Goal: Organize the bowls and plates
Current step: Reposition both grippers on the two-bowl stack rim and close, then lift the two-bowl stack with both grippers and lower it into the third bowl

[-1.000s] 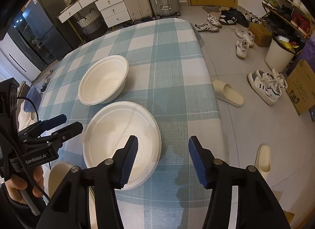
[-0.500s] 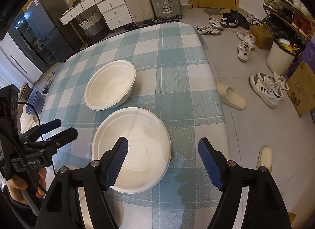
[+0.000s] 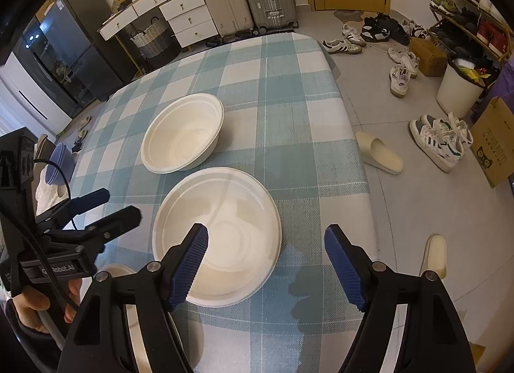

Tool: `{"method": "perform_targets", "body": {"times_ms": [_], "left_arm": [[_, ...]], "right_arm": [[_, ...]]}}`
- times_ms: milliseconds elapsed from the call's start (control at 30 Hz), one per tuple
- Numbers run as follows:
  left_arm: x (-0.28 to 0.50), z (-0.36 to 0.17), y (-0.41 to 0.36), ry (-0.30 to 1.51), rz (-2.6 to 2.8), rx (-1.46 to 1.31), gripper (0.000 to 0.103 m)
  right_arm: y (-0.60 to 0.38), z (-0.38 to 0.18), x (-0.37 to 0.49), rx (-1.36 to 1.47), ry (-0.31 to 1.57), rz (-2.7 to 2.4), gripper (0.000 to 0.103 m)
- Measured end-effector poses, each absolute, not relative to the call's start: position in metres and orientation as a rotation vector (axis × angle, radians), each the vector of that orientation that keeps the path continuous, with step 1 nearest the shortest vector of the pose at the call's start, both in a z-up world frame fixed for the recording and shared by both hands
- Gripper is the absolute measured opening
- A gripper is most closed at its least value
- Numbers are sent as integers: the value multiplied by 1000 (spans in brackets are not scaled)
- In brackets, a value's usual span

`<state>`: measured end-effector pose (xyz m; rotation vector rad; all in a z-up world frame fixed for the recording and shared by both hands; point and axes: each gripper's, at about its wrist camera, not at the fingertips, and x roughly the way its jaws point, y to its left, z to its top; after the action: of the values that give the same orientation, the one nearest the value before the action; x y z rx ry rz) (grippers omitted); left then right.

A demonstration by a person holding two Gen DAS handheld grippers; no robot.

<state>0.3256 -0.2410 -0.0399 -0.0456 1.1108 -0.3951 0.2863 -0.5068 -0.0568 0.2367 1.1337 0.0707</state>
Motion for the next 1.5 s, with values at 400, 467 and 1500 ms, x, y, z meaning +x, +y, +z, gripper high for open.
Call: {"method": "perform_targets", "body": {"times_ms": [400, 467, 1500], "left_arm": [[327, -56, -265, 1137, -399, -7, 97], [328, -58, -268, 1141, -401, 3, 94], [327, -81, -288, 1195, -435, 32, 11]], "right_arm": [[-510, -73, 286, 268, 1147, 65, 77], [-510, -76, 286, 270, 1152, 70, 77], [-498, -109, 299, 287, 1205, 106, 14]]}}
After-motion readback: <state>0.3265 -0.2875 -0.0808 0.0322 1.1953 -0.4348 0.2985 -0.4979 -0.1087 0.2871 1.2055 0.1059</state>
